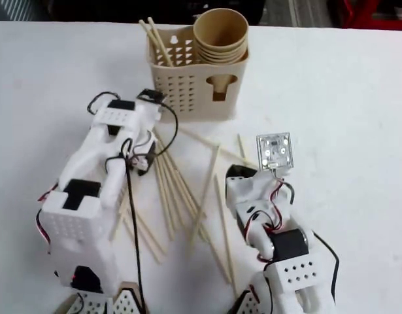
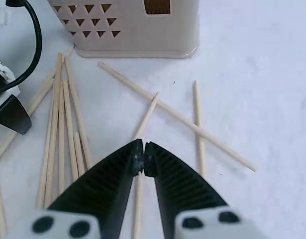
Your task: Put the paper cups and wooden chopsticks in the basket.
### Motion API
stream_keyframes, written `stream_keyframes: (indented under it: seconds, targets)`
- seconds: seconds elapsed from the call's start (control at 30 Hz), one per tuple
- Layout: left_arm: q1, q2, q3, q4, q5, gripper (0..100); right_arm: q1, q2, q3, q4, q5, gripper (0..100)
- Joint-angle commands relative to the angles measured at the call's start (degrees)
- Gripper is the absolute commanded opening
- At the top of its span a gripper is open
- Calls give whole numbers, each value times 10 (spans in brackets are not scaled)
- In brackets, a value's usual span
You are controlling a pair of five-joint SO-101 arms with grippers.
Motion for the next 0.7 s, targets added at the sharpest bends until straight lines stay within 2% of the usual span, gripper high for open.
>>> stream_keyframes:
  seconds: [0.0, 0.33, 0.5, 0.67]
  targets:
    - [0, -5, -14, 27, 2, 22, 2, -8, -4, -3, -1, 18]
    - [-56, -108, -8, 83, 1, 22, 2, -8, -4, -3, -1, 18]
    - [-79, -167, -8, 124, -38, 22, 2, -8, -4, -3, -1, 18]
    - [-95, -233, -9, 157, -43, 22, 2, -8, -4, -3, -1, 18]
